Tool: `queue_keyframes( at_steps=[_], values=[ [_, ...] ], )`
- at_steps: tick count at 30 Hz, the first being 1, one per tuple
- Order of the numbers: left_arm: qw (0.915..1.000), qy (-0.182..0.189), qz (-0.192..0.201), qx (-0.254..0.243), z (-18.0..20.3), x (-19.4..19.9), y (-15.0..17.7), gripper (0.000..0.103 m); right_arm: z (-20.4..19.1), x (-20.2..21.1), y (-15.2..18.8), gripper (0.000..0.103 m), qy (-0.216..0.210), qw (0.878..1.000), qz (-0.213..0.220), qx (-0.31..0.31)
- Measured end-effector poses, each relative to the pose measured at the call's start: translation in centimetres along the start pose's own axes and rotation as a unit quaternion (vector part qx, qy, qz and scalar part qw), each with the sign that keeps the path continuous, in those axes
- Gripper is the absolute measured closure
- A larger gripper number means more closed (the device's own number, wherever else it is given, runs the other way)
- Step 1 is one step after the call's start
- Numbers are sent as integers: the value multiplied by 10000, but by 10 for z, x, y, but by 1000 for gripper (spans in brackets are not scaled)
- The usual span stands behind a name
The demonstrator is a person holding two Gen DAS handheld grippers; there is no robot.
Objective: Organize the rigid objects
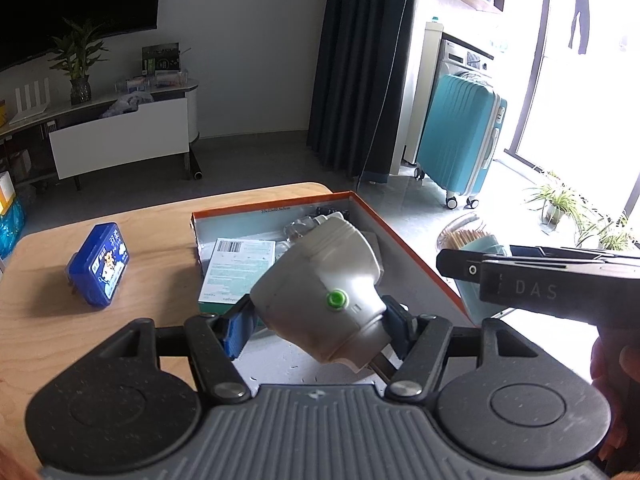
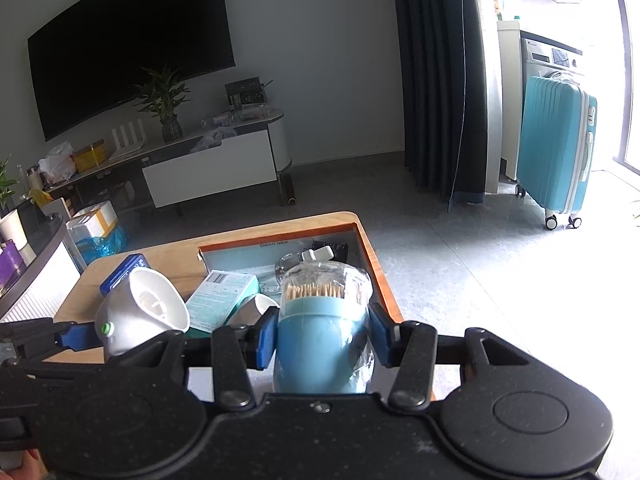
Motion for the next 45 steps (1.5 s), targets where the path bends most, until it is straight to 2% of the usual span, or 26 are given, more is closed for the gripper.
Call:
queue_keyframes(
  at_steps=[27, 45],
  values=[
    [9997, -124, -81, 191, -17, -23, -18, 36, -8, -38, -10, 45, -122, 9997, -172, 110],
    [9994, -55, -243, 241, -31, -51, -29, 36, -13, -64, -14, 45, -153, 9992, -309, 182]
  ],
)
Point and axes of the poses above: each gripper's, at about its wrist camera, not at the fingertips, and x roughly against the way its jaws point, z to its right, y to its underside, the point moved 9 cm from there along -x, roughly the way its jaws point, and after that the axes turned 9 degrees about -x, right-handed, at the moved point
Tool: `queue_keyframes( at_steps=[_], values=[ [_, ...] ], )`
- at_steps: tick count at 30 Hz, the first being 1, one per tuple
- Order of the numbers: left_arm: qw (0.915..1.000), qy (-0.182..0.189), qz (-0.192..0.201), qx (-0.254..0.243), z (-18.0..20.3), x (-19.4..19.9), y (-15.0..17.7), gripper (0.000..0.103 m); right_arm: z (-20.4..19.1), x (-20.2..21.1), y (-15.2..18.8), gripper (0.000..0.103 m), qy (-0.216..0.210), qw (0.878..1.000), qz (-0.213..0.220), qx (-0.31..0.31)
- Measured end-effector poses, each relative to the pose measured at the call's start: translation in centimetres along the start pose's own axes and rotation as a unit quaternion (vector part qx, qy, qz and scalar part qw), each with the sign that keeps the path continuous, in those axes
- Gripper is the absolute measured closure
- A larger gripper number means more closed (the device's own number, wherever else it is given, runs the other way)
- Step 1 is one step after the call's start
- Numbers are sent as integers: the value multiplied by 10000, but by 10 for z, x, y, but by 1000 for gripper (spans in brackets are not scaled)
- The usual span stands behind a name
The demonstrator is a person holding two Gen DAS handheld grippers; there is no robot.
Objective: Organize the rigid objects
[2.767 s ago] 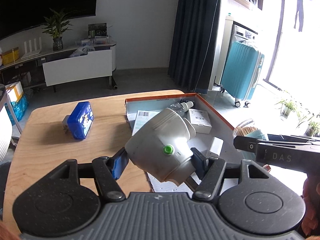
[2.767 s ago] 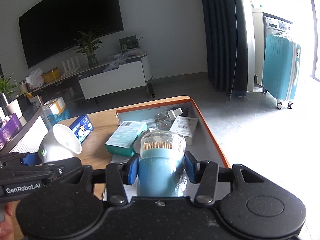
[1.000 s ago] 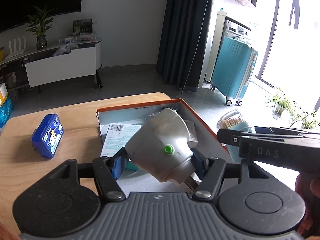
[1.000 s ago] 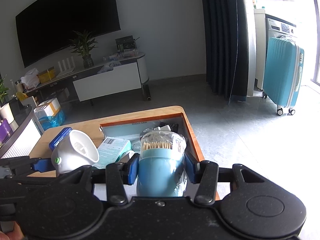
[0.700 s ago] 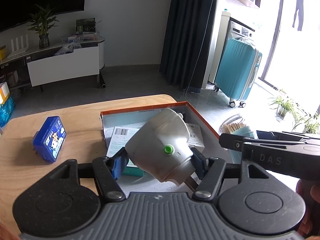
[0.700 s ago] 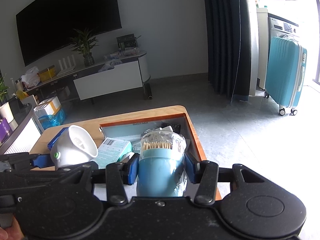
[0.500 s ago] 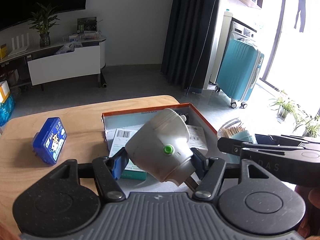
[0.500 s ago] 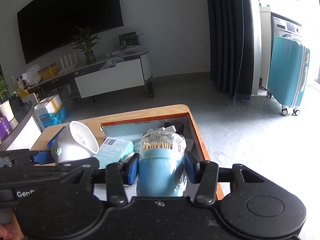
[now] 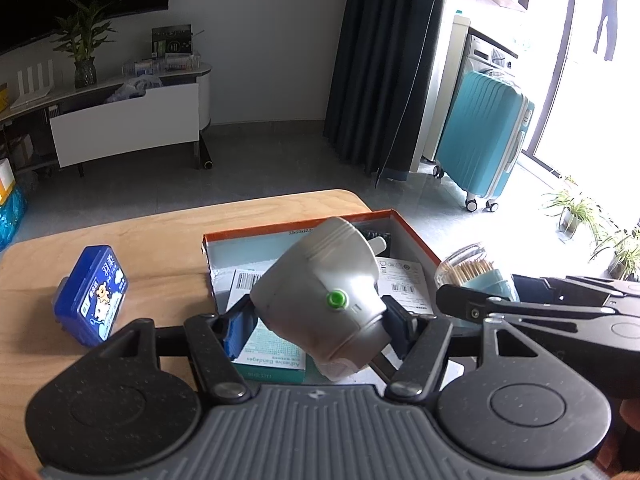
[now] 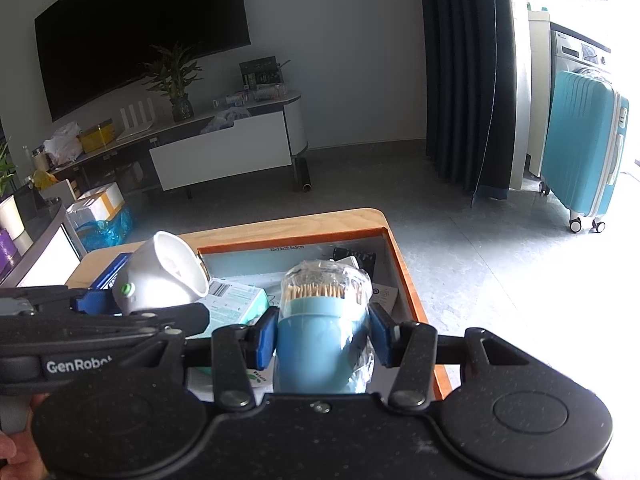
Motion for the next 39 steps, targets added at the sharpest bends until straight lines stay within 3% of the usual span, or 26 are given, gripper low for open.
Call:
queue_keyframes(
  at_steps=[39],
  values=[
    [9989, 288, -292, -230, -4, -70, -32, 36, 15, -52, -3, 45, 126, 9995, -269, -142]
  ],
)
Point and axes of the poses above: each gripper's, at about its wrist camera, not at the fingertips, and x roughly against the way its jaws point, z to its right, y to its underside, the point moved 9 cm from there along -x, roughly the way its jaws point, and after that the axes turned 9 degrees about -x, right-handed, at the moved point
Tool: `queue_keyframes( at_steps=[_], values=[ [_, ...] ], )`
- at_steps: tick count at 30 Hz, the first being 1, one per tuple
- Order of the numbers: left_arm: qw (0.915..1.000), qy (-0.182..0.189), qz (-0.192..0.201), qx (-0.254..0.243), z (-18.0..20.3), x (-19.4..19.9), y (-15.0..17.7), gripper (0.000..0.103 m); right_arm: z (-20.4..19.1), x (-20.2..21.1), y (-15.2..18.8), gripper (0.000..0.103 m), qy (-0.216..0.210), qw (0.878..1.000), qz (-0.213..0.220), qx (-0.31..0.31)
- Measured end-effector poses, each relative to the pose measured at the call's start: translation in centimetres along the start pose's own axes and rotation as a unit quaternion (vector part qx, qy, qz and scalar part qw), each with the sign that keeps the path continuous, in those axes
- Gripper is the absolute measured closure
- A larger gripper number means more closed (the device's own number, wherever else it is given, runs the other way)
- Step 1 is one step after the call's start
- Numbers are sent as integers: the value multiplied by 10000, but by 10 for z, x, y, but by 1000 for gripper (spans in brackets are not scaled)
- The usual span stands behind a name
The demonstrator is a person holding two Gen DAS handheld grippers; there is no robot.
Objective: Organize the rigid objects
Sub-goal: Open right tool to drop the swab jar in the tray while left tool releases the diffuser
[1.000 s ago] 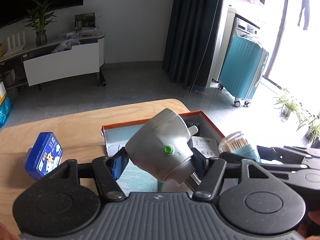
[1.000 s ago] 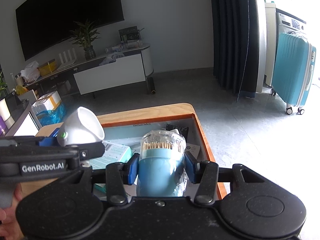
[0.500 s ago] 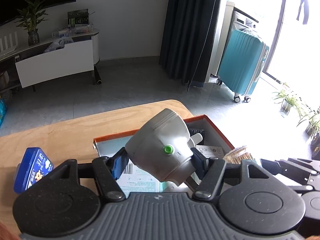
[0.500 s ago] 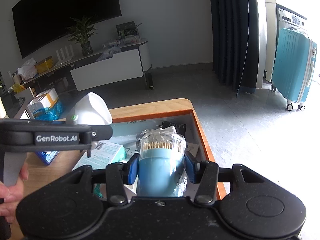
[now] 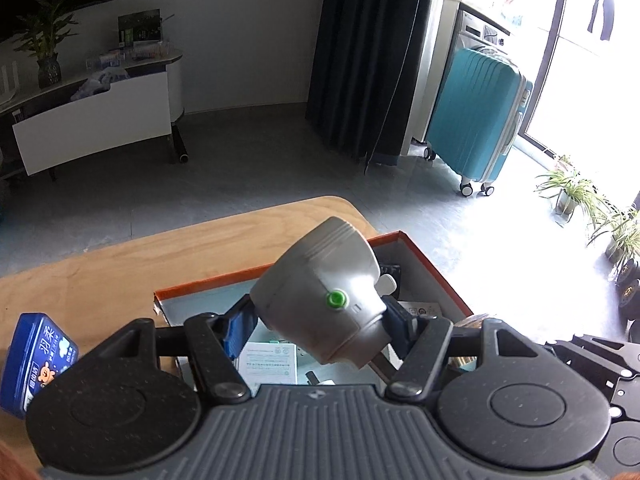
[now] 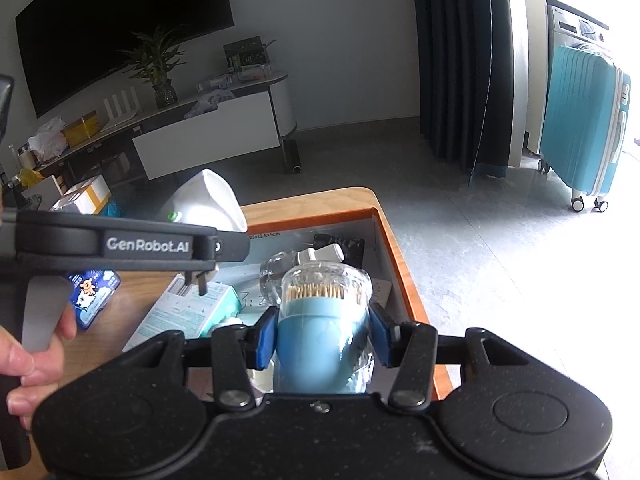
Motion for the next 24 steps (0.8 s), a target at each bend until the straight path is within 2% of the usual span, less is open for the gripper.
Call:
queue_keyframes(
  at_steps=[3, 6, 12, 13, 14, 15, 24],
  values=[
    [10000, 38, -40, -36, 3, -4, 0, 36, -1, 0, 2, 44, 16, 10000, -28, 33],
    [9999, 95, -49, -43, 7, -6, -1, 36, 3, 5, -3, 37, 86, 9999, 140, 5],
    [9994, 314, -139, 2, 19, -10, 0, 35, 9, 18, -10, 37, 206, 9991, 358, 11],
    [9995, 291, -89, -15, 20, -7, -1, 34, 9, 21, -10, 37, 217, 9990, 398, -5],
    [9996, 276, -52, -31, 20, -4, -2, 25, 9, 23, -11, 37, 233, 9988, 425, -8],
    [9996, 291, 4, -30, 21, -1, -4, 22, 8, 25, -11, 37, 231, 9988, 438, -3],
    [9998, 15, 162, 133, 3, 31, -5, 16, -9, 43, -15, 33, 139, 9980, 619, 15]
  ],
)
Point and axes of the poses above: each gripper's, at about its wrist camera, not at the fingertips, and x roughly against the way its jaws point, z to its right, y to its underside, the point moved 9 cm from there along -x, roughly the way its jaws point, and after that the axes turned 9 degrees about -x, right-handed, at the moved point
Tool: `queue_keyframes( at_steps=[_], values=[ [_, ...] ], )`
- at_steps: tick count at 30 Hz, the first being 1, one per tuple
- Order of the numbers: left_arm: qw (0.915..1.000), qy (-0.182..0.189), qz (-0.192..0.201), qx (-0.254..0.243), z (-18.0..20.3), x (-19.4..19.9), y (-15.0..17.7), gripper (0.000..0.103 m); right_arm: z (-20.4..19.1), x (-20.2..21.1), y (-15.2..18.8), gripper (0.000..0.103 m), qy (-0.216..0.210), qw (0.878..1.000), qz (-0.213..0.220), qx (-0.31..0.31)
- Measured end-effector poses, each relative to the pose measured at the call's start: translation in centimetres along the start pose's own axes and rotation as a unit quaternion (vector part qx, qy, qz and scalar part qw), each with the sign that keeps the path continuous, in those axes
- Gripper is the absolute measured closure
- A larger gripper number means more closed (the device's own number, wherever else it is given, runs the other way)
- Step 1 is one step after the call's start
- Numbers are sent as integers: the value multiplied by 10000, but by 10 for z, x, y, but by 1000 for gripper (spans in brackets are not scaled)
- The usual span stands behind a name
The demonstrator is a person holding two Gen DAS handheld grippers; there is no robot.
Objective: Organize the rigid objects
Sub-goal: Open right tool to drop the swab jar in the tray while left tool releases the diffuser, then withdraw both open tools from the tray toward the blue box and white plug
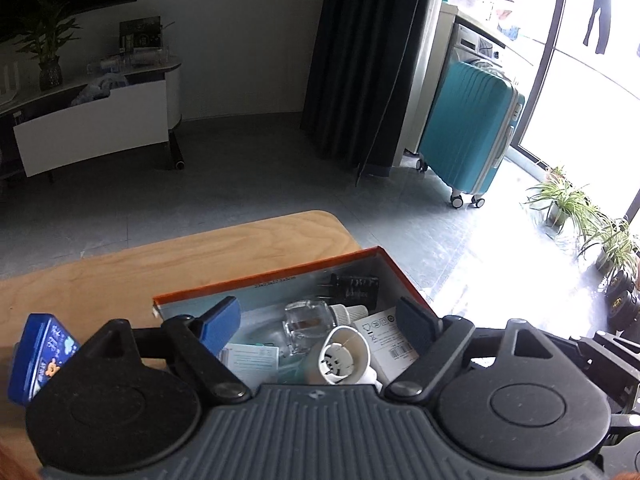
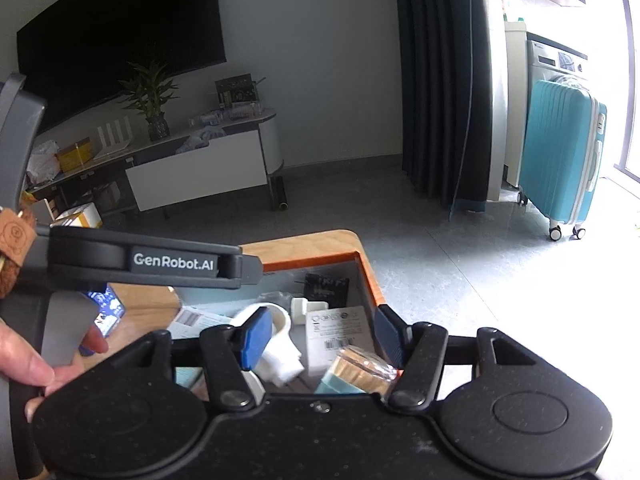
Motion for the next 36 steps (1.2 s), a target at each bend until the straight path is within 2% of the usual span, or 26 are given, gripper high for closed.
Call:
queue_keyframes(
  at_steps=[7, 19, 25, 30, 36],
  values=[
    [9984, -464, 54, 303, -35, 33, 11, 13, -35, 4, 3, 32, -234, 9997, -33, 97],
    [9928, -953, 7, 723, -86, 79, 42, 12, -101, 2, 13, 32, -548, 9978, -197, 313],
    [9878, -1160, -27, 1038, -110, 97, 60, 11, -132, 2, 27, 30, -720, 9953, -316, 563],
    [9835, -1485, -167, 1021, -128, 112, 80, 9, -151, -2, 40, 30, -745, 9944, -444, 611],
    [9762, -1650, -306, 1372, -162, 118, 112, 9, -163, -11, 60, 30, -781, 9935, -615, 556]
  ],
)
Point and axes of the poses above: each gripper's, at about its wrist camera, not at the fingertips, and x roughly against the way its jaws point, z to its right, y to its underside, the point moved 9 cm from there along -x, roughly the way its jaws point, and after that the axes turned 9 degrees about -x, right-handed, at the moved point
